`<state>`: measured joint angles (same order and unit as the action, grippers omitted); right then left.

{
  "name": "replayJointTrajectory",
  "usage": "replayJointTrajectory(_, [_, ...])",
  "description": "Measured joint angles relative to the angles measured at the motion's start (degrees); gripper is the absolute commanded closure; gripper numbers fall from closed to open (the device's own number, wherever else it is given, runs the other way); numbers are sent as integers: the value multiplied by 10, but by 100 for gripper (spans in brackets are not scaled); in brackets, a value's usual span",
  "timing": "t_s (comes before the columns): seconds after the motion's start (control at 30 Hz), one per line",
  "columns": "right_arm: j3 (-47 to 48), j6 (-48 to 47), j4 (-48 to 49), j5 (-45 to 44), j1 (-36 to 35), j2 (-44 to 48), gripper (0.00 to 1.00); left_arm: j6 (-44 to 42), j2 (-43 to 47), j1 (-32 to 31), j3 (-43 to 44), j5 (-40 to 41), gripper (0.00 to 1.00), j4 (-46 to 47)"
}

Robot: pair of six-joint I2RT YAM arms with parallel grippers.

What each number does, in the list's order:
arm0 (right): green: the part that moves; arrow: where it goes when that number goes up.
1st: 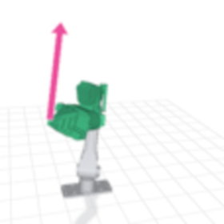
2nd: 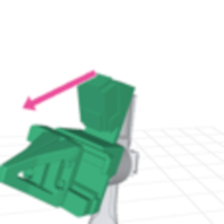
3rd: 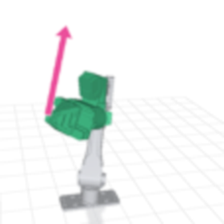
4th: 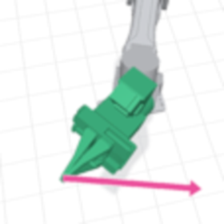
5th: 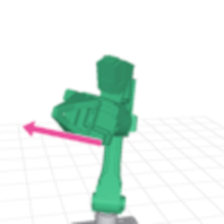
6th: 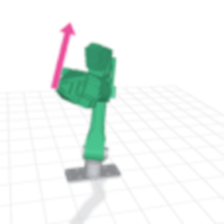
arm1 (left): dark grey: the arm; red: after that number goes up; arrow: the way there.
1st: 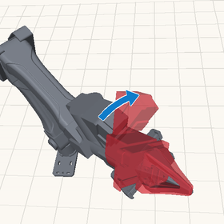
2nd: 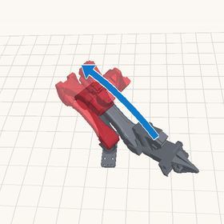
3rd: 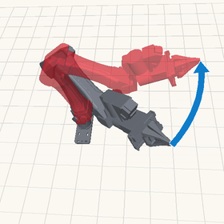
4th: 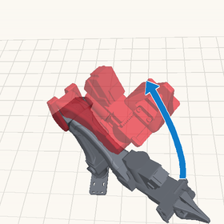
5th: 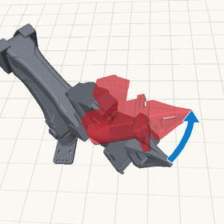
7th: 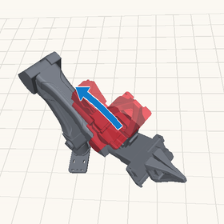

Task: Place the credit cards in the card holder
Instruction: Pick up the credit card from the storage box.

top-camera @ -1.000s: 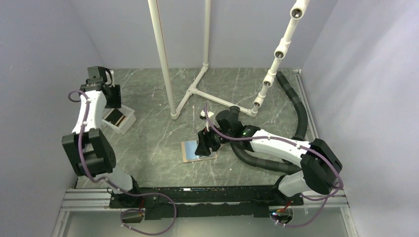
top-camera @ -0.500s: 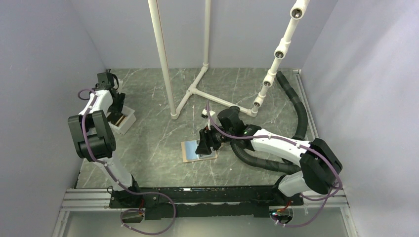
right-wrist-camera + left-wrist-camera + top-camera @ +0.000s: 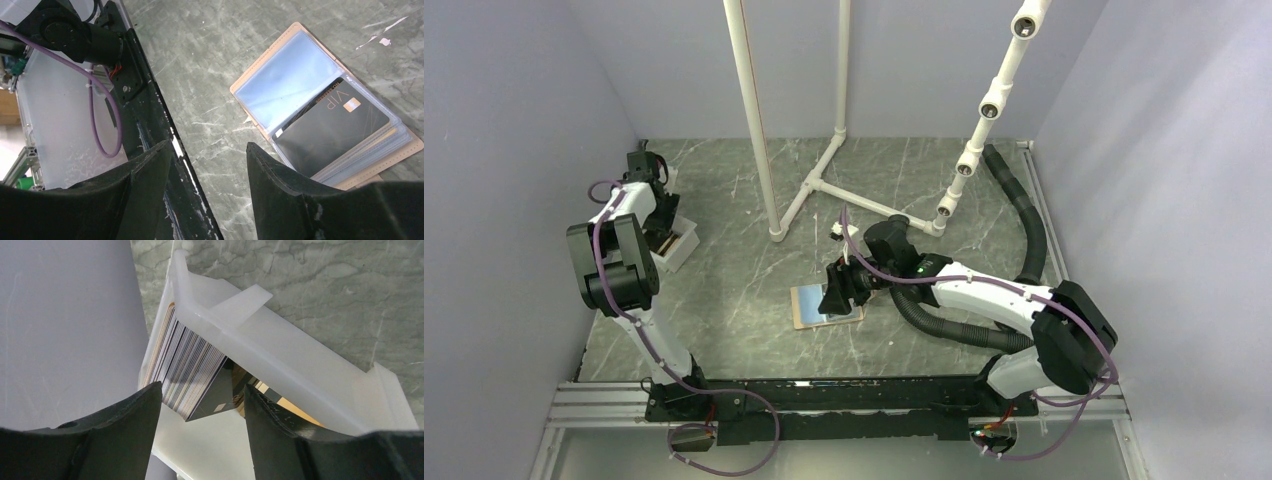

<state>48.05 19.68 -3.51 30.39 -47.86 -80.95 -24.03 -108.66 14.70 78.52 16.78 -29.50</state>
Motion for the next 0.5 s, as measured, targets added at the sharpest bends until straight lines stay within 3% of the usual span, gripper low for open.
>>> replayJointTrajectory(0.17, [0, 0, 2, 1, -2, 0, 41, -8, -2, 0, -9, 16, 42, 17])
replayJointTrajectory(0.5, [0, 0, 2, 0, -2, 0, 41, -22, -4, 0, -10, 41, 75, 30])
